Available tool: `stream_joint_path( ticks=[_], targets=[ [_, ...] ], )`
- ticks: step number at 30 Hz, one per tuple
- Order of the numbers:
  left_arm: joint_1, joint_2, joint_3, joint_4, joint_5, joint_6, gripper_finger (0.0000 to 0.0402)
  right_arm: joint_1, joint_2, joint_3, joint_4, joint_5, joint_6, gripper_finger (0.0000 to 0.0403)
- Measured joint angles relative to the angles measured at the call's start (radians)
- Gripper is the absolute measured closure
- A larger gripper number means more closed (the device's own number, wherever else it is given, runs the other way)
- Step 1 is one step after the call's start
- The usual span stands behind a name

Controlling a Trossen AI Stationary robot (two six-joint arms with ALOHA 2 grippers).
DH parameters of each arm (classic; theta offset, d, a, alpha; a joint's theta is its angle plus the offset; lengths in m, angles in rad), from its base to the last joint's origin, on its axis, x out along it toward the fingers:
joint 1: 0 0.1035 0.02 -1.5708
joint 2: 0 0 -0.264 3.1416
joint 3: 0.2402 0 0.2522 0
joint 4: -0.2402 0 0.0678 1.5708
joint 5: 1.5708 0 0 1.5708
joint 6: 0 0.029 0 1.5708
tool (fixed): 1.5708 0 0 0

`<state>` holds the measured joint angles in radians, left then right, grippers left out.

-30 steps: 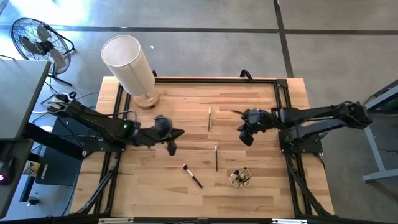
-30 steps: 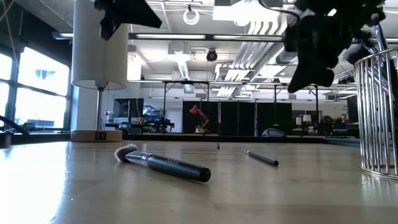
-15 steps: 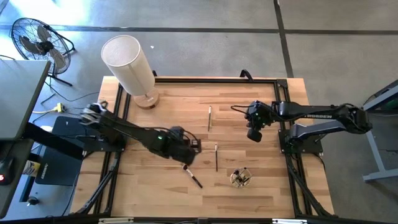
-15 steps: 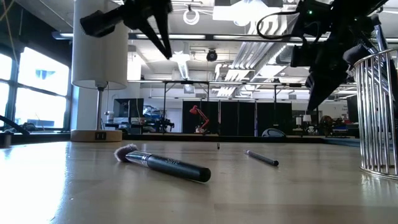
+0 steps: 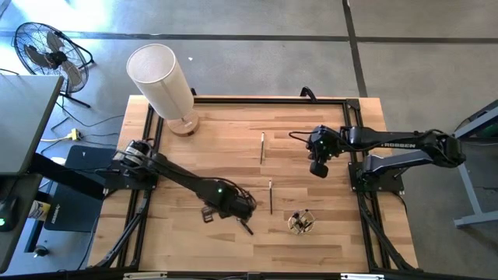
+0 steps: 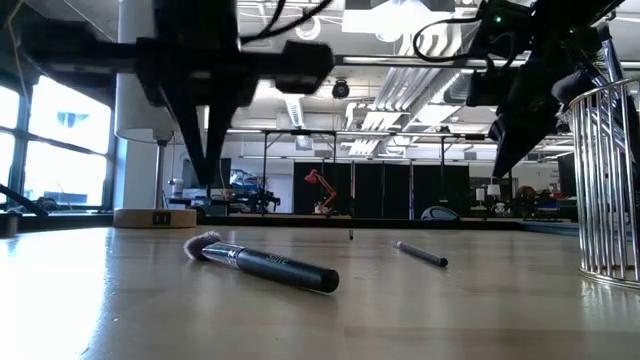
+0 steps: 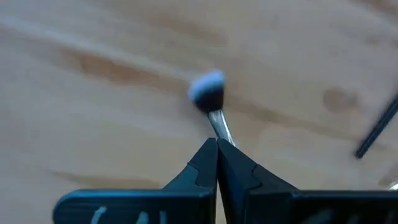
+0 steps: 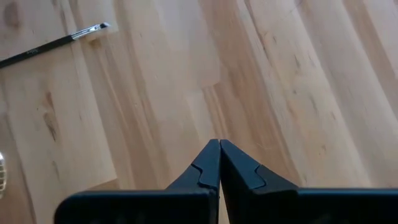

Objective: Pick & Place Makeup Brushes
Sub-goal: Put the powder brush into the makeup holder

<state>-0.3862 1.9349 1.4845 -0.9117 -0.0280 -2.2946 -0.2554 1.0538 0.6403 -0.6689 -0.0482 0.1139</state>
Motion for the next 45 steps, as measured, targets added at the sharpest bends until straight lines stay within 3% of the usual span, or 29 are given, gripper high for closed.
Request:
stream_joint_path(
  ticks=[4, 10, 16, 21, 41, 45],
  targets=[
    [0.0, 0.037, -0.005, -0.005, 0.019, -0.034, 0.0393, 0.0, 0.0, 0.0, 0.001, -0.029, -0.008, 0.0398],
    [0.0, 0.045, -0.004, -0.003, 0.018, -0.071, 0.0348, 0.0, 0.0, 0.0, 0.003, -0.036, -0.01, 0.0399],
    [0.001, 0.045, -0.006, -0.027, -0.047, -0.096, 0.0299, 0.0, 0.0, 0.0, 0.004, -0.037, -0.01, 0.0398],
    [0.02, 0.045, -0.006, -0.011, -0.069, -0.097, 0.0281, 0.0, 0.0, 0.0, 0.003, -0.038, -0.01, 0.04],
    [0.04, 0.143, -0.003, 0.059, 0.011, -0.055, 0.0281, 0.0, 0.0, -0.001, 0.004, -0.04, -0.011, 0.0398],
    [0.046, 0.144, -0.004, 0.054, 0.012, 0.018, 0.0332, 0.0, 0.0, -0.001, 0.004, -0.041, -0.011, 0.0401]
  ],
)
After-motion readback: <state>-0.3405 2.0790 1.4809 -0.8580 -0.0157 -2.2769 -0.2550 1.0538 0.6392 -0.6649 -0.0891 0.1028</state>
